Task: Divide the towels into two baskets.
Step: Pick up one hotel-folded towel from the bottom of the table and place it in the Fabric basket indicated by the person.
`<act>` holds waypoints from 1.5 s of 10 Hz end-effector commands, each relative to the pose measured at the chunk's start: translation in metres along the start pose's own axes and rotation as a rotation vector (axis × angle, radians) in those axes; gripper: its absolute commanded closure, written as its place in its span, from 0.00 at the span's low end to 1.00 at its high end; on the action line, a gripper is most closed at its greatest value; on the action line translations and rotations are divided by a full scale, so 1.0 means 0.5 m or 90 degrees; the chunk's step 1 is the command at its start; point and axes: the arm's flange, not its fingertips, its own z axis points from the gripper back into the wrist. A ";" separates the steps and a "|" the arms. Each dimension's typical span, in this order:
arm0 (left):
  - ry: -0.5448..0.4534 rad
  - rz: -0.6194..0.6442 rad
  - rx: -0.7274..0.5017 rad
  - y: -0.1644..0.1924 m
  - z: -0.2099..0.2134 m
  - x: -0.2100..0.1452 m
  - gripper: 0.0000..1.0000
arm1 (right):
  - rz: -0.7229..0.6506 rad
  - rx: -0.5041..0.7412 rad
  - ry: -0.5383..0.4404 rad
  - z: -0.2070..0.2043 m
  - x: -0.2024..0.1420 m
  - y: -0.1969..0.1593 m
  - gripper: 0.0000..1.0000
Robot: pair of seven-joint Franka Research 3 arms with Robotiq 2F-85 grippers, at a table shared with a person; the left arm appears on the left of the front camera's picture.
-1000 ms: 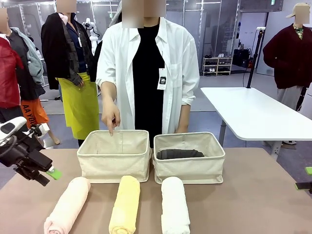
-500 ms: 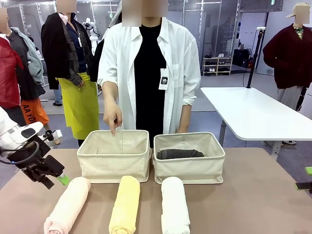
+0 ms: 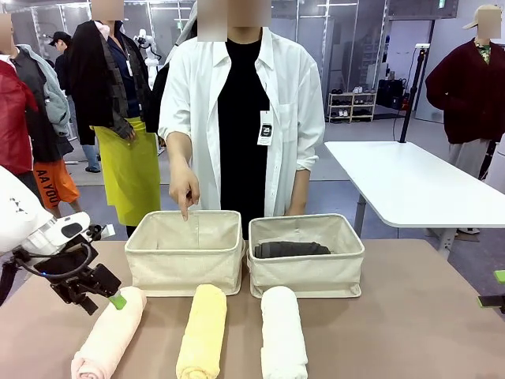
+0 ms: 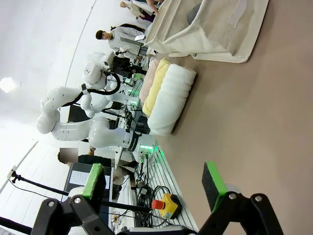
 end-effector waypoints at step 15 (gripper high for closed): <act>0.010 0.019 0.061 -0.003 -0.099 -0.133 0.78 | 0.005 0.000 -0.009 -0.004 -0.005 0.009 0.00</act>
